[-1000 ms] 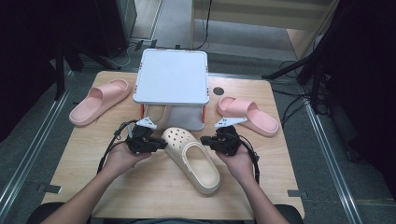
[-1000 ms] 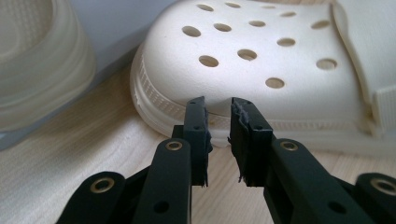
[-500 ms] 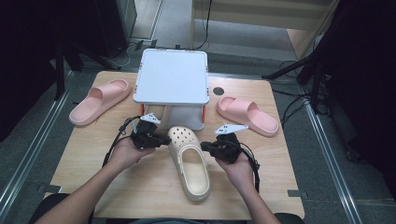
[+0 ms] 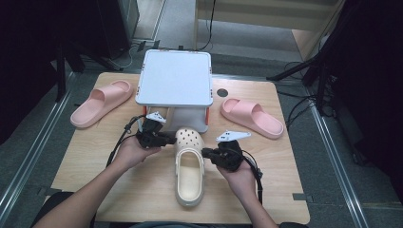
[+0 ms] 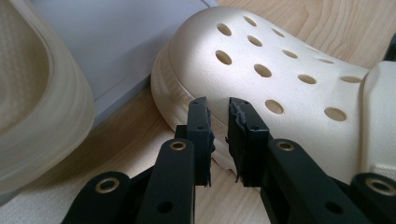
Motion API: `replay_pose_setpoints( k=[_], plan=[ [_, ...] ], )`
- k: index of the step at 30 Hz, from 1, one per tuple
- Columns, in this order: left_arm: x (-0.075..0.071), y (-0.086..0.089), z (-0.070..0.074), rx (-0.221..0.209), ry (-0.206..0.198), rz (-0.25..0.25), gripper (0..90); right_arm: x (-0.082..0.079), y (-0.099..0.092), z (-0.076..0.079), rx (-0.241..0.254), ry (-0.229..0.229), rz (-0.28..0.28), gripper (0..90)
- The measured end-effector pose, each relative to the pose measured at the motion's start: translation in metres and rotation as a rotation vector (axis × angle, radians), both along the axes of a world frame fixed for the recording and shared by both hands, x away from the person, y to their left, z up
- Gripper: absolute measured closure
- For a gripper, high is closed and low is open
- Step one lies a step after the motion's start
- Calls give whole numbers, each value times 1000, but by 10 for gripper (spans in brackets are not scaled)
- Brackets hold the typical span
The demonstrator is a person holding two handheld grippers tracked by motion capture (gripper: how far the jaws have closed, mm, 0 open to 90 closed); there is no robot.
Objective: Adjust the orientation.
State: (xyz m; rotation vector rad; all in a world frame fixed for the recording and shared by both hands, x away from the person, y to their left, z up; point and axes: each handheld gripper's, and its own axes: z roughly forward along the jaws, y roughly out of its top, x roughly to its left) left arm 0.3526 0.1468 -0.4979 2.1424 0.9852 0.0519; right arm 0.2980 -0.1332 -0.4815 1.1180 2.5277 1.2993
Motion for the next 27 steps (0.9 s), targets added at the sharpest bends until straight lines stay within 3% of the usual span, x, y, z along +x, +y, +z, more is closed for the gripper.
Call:
replay_pose_setpoints(
  k=[9, 12, 16, 20, 27],
  plan=[
    [2, -1, 0, -6, -2, 0, 772, 0, 1, -2, -11, 10, -6, 850],
    [2, 0, 5, 2, -6, -8, 743, -1, -1, 1, -1, 5, -11, 806],
    [-3, 3, 21, -27, -17, -13, 737, -8, -7, 12, 54, -11, -38, 759],
    [-8, 4, 47, -33, -62, -33, 740, -19, -6, 20, 94, -16, -50, 701],
    [-3, 19, 79, -34, -78, 3, 749, -29, 8, 18, 61, -27, -67, 607]
  ],
)
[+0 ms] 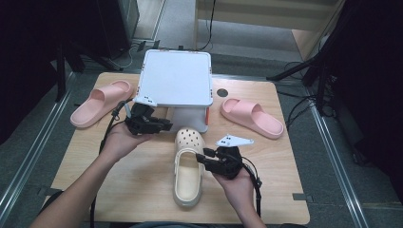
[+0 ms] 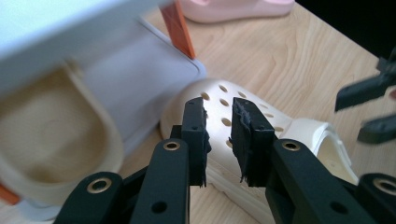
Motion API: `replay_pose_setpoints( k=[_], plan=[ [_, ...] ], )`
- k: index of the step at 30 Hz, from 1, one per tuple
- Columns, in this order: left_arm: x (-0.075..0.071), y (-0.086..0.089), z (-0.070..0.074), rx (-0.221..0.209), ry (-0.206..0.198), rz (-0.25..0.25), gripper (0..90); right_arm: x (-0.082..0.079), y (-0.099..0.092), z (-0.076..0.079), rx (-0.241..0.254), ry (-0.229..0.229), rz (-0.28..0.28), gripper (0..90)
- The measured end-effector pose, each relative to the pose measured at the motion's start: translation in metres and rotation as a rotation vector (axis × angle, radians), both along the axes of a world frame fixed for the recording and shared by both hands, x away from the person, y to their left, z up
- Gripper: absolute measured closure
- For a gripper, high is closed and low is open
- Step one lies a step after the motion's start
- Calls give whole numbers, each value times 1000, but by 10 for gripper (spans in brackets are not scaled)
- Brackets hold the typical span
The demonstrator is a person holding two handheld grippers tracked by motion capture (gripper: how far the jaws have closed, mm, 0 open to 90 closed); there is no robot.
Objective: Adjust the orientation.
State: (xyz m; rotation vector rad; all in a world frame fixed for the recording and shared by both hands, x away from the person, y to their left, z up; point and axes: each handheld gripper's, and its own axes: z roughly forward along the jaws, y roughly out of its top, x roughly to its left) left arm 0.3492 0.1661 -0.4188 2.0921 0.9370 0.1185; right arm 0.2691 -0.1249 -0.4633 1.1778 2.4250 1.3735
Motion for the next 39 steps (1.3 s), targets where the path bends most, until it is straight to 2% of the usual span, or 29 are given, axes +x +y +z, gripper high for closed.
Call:
replay_pose_setpoints(
  k=[3, 5, 7, 9, 12, 14, 17, 21, 23, 31, 39],
  plan=[
    [3, 3, 13, 23, -14, 4, 748, -5, 1, -5, 2, 12, -18, 592],
    [9, 6, 24, 3, -18, 9, 748, -6, 3, -9, -16, 15, -27, 568],
    [15, 5, 37, 13, -39, 15, 742, -5, 7, -13, -35, 28, -40, 545],
    [23, 5, 49, 29, -50, 13, 736, -4, 10, -15, -45, 22, -40, 531],
    [35, 8, 61, 4, -59, 19, 734, -2, 16, -19, -67, 11, -45, 528],
    [42, 12, 62, -10, -48, 29, 734, -1, 20, -22, -80, 20, -49, 515],
    [49, 20, 59, -24, -43, 55, 739, 1, 23, -26, -116, 5, -61, 508],
    [57, 30, 54, -13, -49, 78, 757, 2, 24, -31, -139, 12, -77, 515],
    [60, 34, 52, -29, -41, 94, 760, 4, 23, -32, -143, 13, -84, 528],
    [69, 38, 40, 26, -42, 124, 760, 5, 20, -34, -104, 37, -105, 573],
    [69, 39, 39, 28, -51, 121, 763, 9, 15, -30, -116, 7, -115, 706]
  ],
)
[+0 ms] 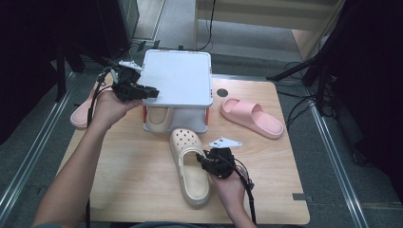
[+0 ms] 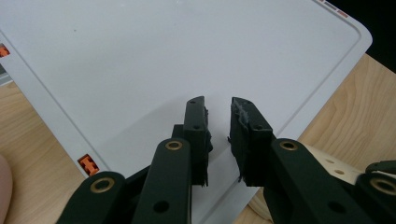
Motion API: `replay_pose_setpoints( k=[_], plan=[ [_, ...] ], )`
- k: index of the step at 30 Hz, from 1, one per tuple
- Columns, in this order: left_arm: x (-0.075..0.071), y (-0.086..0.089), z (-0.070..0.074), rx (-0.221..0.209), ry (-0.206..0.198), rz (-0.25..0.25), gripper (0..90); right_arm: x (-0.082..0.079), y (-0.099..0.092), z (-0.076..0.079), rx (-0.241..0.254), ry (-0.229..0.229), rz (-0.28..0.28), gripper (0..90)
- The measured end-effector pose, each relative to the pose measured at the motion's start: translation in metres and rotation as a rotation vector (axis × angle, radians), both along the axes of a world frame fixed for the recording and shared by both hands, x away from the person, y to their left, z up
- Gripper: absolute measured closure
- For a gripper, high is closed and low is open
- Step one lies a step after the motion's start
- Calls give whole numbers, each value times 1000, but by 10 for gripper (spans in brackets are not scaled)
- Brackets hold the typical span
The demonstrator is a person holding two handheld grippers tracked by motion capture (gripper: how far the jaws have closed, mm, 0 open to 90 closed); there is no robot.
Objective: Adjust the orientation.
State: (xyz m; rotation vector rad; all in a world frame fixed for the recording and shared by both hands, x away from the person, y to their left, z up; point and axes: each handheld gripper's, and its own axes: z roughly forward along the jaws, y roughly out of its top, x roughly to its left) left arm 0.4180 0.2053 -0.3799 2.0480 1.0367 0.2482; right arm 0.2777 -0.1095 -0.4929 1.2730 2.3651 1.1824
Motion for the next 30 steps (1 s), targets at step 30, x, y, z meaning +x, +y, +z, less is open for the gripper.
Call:
replay_pose_setpoints(
  k=[30],
  plan=[
    [-3, 1, -3, -12, -32, 6, 766, 83, 25, 33, -48, -103, -171, 746]
  ],
)
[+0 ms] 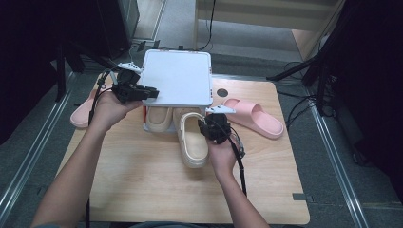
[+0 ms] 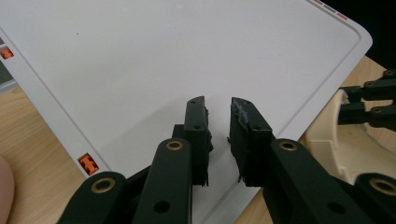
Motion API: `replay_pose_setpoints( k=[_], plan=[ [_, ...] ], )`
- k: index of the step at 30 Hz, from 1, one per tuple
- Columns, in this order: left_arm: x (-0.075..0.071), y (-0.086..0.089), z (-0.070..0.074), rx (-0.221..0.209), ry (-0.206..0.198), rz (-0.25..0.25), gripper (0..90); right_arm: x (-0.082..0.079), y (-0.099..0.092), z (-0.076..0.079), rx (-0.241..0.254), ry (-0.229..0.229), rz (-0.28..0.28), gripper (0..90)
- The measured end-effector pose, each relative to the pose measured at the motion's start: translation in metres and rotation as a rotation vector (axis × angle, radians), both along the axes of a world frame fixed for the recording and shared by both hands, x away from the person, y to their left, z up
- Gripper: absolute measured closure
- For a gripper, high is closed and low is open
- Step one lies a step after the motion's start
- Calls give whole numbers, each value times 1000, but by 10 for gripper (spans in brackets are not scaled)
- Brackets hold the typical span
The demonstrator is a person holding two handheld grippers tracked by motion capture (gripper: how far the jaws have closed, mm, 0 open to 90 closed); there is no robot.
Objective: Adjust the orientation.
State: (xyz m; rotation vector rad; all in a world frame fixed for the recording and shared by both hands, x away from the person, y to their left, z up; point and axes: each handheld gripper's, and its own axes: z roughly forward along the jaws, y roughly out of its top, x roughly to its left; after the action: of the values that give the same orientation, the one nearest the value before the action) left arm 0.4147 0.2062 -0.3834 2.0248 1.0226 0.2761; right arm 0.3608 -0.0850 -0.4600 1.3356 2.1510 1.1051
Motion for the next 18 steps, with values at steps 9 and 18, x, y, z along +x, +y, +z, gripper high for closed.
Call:
replay_pose_setpoints(
  k=[9, 18],
  plan=[
    [0, 0, 0, -1, 0, 0, 766, 8, 18, -13, -18, 8, -26, 716],
    [0, 1, 0, -1, -2, -3, 765, -5, 8, -10, 56, 15, 34, 593]
  ],
)
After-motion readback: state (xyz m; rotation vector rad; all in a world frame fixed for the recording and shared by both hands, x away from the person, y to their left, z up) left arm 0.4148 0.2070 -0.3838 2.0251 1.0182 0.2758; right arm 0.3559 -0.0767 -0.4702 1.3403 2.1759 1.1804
